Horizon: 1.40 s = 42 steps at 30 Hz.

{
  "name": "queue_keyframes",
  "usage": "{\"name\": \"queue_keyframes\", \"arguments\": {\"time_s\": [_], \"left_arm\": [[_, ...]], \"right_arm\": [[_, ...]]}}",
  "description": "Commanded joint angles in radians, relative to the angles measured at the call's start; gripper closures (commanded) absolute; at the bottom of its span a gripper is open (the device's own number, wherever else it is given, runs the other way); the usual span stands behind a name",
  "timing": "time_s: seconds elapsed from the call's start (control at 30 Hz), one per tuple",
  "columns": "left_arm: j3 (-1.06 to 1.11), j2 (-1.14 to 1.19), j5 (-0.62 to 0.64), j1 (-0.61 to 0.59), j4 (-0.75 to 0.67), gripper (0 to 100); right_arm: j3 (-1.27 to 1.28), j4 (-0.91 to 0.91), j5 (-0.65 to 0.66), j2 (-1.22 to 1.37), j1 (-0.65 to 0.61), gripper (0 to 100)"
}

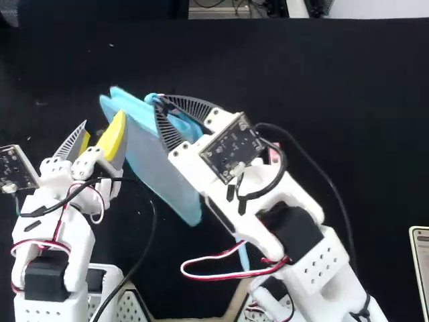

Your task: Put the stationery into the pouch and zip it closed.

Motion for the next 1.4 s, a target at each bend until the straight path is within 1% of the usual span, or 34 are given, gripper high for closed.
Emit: {"name": "queue_keyframes", "arguments": {"time_s": [0.0, 0.23, 0.33, 0.47, 0.67, 0.77, 0.87, 0.93, 1.03, 1.13, 1.27, 1.37], "left_arm": [[0.016, 0.003, -0.005, -0.035, -0.068, 77], [0.096, 0.005, -0.005, -0.048, -0.161, 77], [0.119, 0.005, -0.005, -0.048, -0.187, 77], [0.12, 0.005, -0.005, -0.042, -0.184, 77], [0.12, 0.005, -0.005, -0.047, -0.184, 77], [0.102, -0.005, -0.005, -0.067, -0.176, 77], [0.05, 0.005, -0.005, -0.07, -0.115, 77], [0.051, 0.006, -0.005, -0.068, -0.104, 77], [0.094, 0.006, -0.005, -0.071, -0.166, 77], [0.134, 0.006, -0.005, -0.07, -0.226, 77], [0.117, 0.006, -0.005, -0.061, -0.238, 77], [0.116, 0.006, -0.005, -0.019, -0.236, 77]], "right_arm": [[-0.088, 0.038, 0.009, -0.03, 0.011, 98.8], [-0.166, 0.112, 0.003, -0.03, 0.008, 98.8], [-0.199, 0.158, 0.008, -0.03, -0.052, 98.8], [-0.2, 0.18, 0.008, -0.027, -0.147, 98.8], [-0.186, 0.172, 0.009, -0.024, -0.158, 98.8], [-0.179, 0.172, 0.063, -0.022, -0.157, 98.8], [-0.154, 0.149, 0.083, -0.022, -0.158, 98.8], [-0.133, 0.115, 0.083, -0.028, -0.163, 98.8], [-0.125, 0.098, 0.083, -0.028, -0.164, 98.8], [-0.127, 0.098, 0.046, -0.028, -0.183, 98.8], [-0.127, 0.1, 0.035, -0.025, -0.224, 98.8], [-0.127, 0.061, 0.035, -0.024, -0.233, 98.8]]}}
